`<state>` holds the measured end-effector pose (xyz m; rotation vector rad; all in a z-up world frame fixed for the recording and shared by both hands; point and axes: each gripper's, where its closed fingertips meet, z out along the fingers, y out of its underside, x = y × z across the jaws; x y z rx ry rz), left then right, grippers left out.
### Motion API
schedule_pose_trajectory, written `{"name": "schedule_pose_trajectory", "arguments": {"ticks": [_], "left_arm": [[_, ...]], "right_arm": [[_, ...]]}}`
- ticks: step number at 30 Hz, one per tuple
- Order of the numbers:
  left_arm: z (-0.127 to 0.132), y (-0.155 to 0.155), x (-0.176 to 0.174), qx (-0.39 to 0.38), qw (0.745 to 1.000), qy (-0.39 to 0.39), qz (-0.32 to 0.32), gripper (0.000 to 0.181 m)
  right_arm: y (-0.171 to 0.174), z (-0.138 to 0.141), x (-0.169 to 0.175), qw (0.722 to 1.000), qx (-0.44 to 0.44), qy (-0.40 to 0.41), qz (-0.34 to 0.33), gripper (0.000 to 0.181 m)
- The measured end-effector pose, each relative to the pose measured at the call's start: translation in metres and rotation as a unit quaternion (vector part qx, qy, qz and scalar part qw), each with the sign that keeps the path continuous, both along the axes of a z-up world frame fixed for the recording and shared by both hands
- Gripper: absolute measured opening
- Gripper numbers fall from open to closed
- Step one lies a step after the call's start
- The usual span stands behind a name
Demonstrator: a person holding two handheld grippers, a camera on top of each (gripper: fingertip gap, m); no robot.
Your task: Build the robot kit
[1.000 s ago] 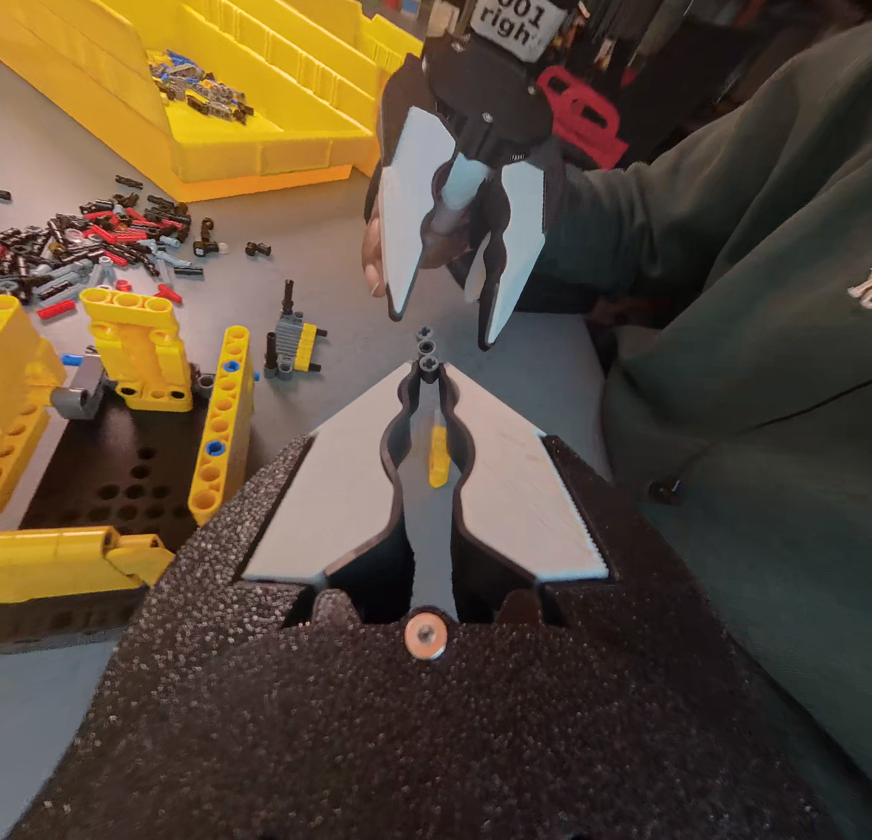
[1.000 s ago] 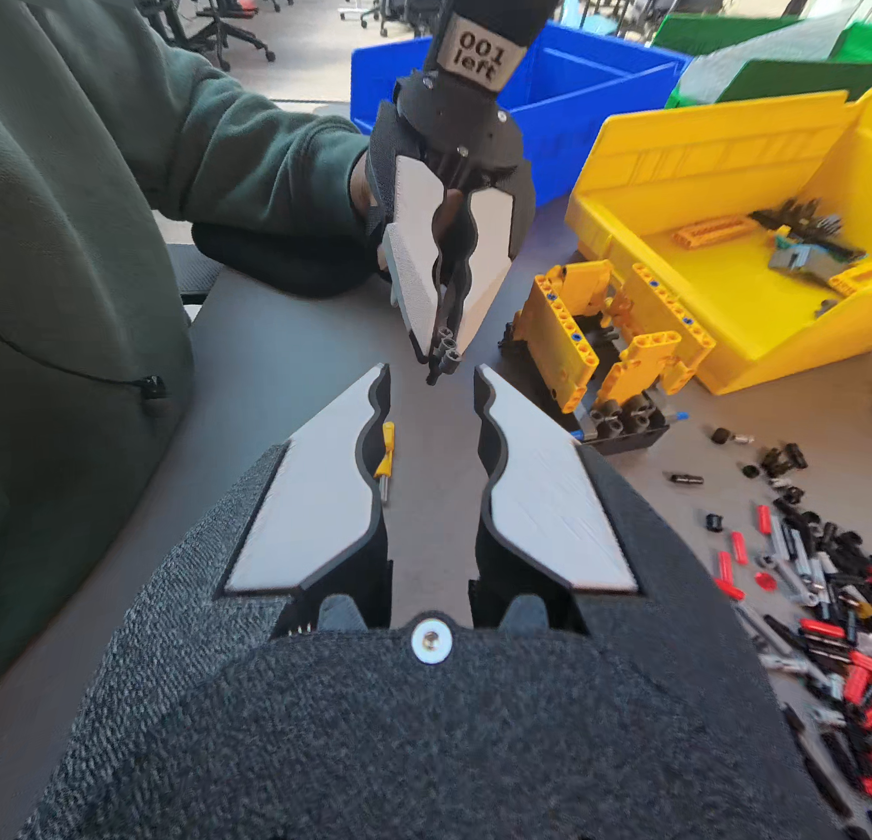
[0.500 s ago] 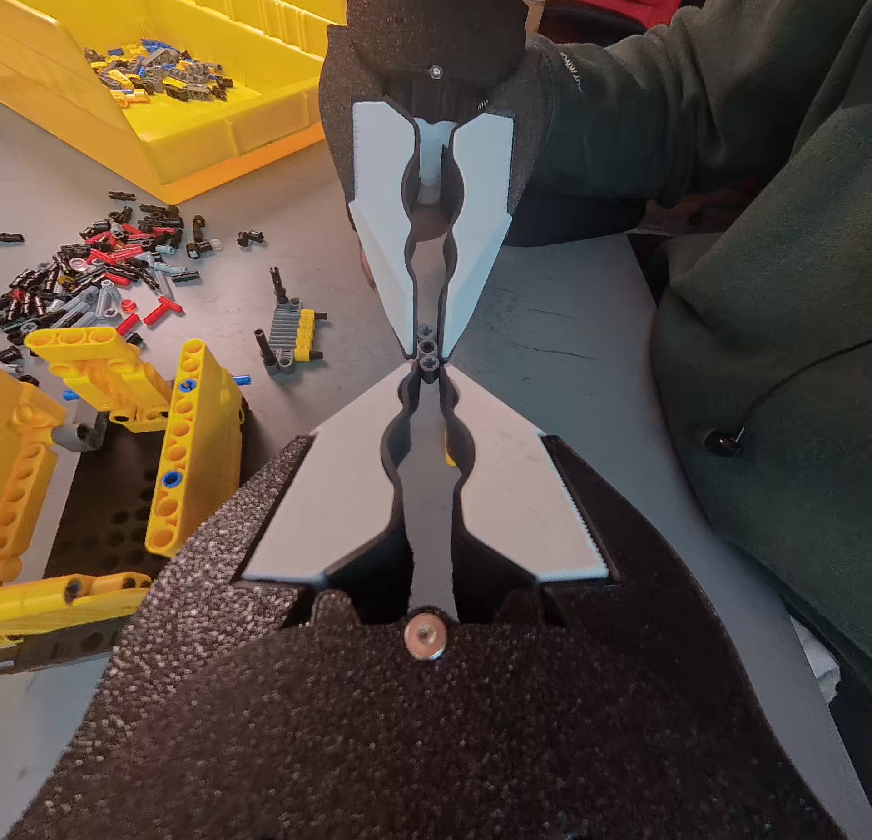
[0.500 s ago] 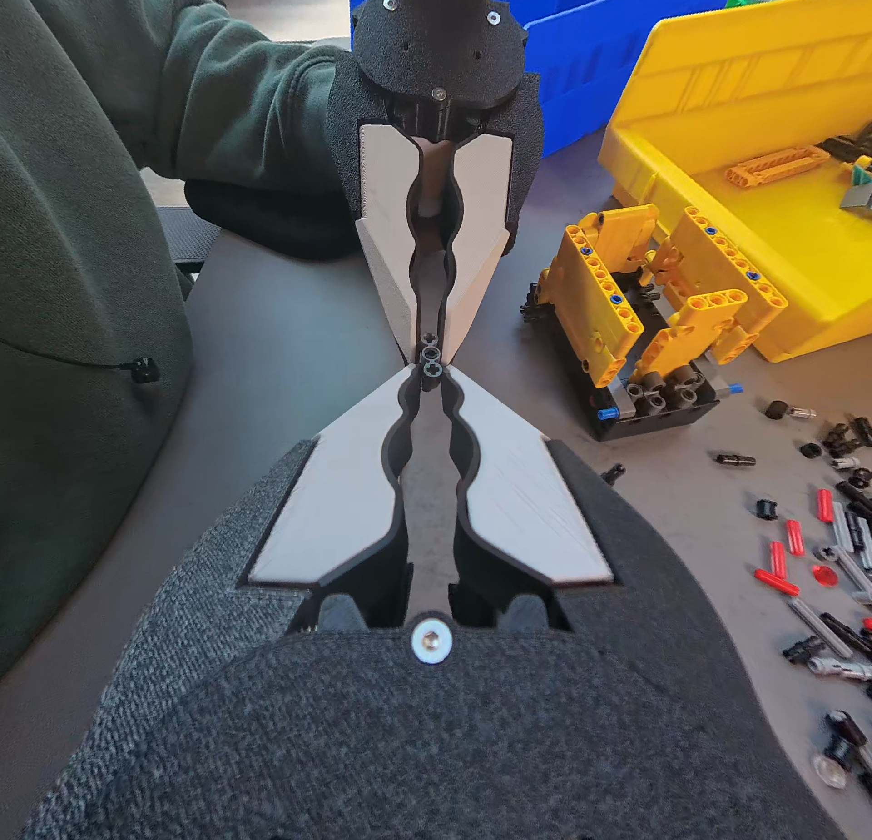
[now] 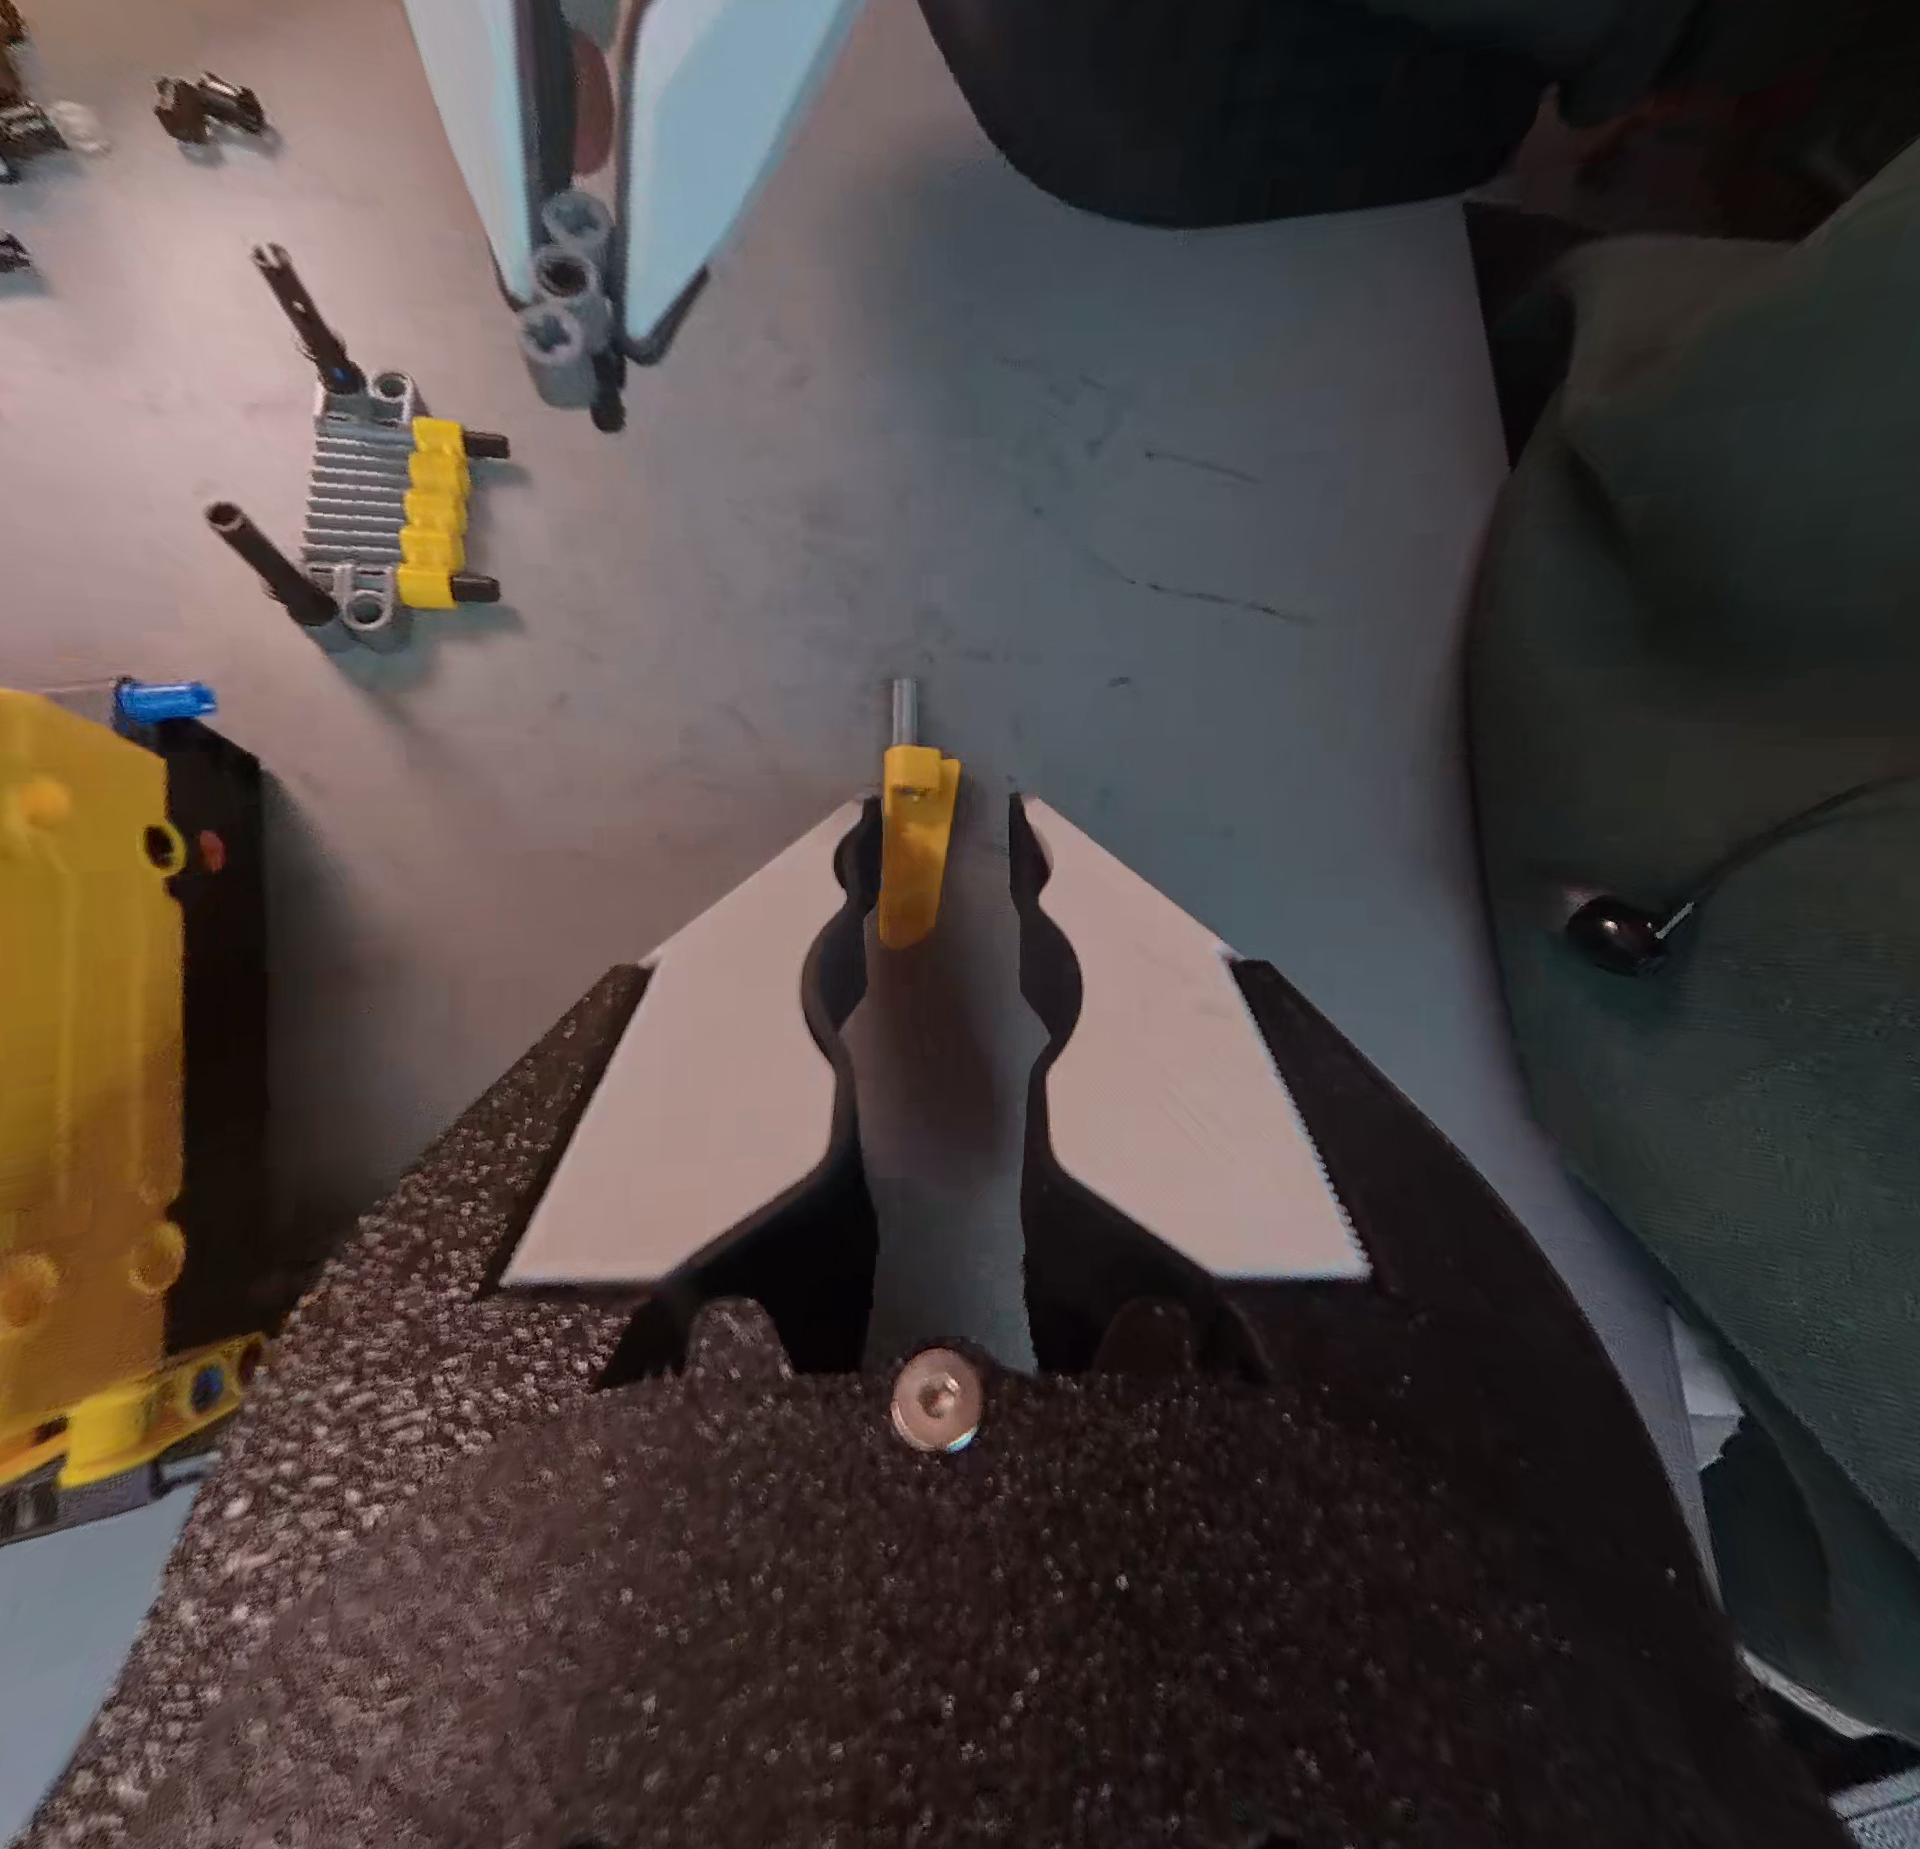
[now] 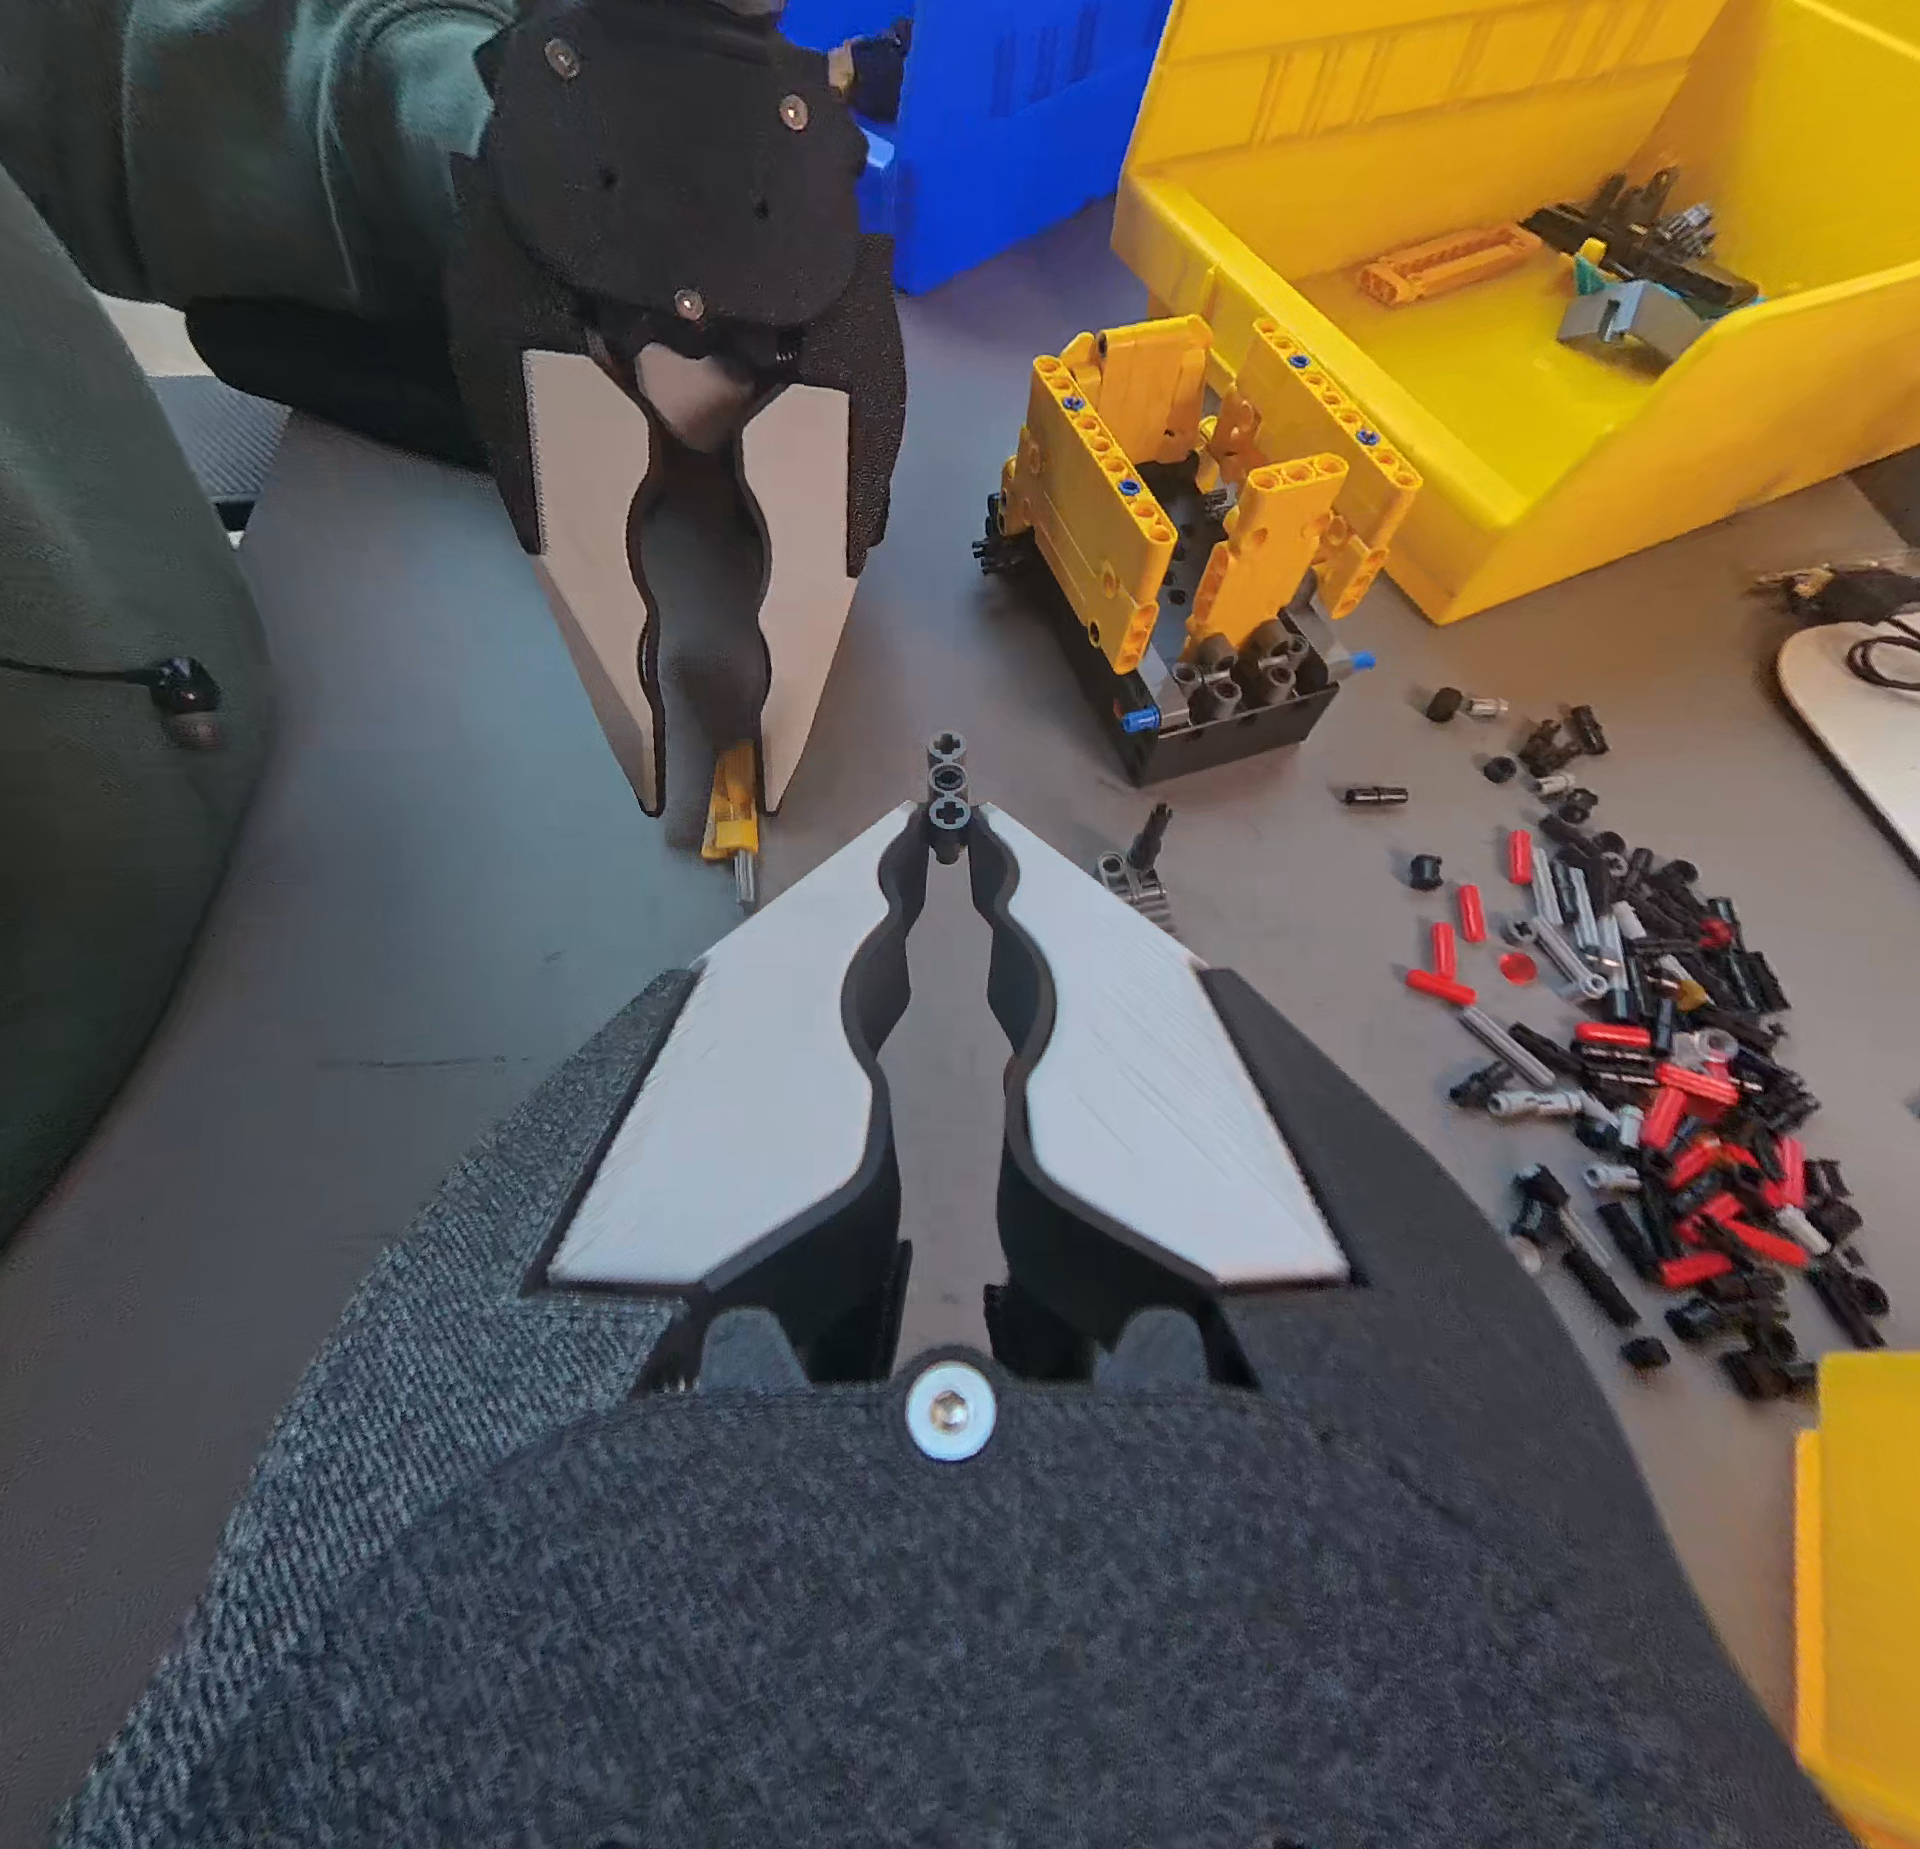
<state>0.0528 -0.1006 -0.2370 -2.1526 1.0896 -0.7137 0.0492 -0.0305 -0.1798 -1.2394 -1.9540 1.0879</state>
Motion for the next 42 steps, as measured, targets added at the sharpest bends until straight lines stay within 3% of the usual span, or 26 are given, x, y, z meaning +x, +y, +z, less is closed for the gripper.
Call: {"name": "schedule_pose_trajectory", "arguments": {"ticks": [7,12,18,21,24,28,34,42], "left_arm": [[-0.004,0.013,-0.003,0.023,0.998,0.038,0.042,0.002],[-0.004,0.028,-0.013,0.027,0.994,0.037,0.097,0.001],[-0.002,0.027,-0.015,0.008,0.994,0.011,0.112,0.001],[0.023,0.028,-0.006,-0.005,0.989,-0.094,0.111,0.011],[0.065,0.037,-0.008,-0.003,0.964,-0.235,0.125,0.021],[0.102,0.042,-0.015,0.058,0.94,-0.31,0.13,0.019],[0.123,0.035,-0.008,0.157,0.94,-0.286,0.102,0.014],[0.115,0.026,-0.001,0.193,0.954,-0.219,0.071,0.006]], "right_arm": [[0.013,0.009,0.006,0.999,-0.023,0.02,-0.037,0.006],[0.021,0.022,0.004,0.994,-0.068,0.049,-0.063,0.006],[0.021,0.028,0.001,0.988,-0.122,0.064,-0.068,0.006],[0.019,0.04,-0.001,0.98,-0.163,0.092,-0.062,0.006],[0.007,0.059,0.0,0.972,-0.183,0.143,-0.032,0.006],[-0.013,0.07,-0.002,0.969,-0.167,0.183,0.005,0.006],[-0.034,0.065,-0.004,0.97,-0.158,0.182,0.036,0.006],[-0.044,0.053,-0.006,0.977,-0.13,0.162,0.051,0.007]]}}
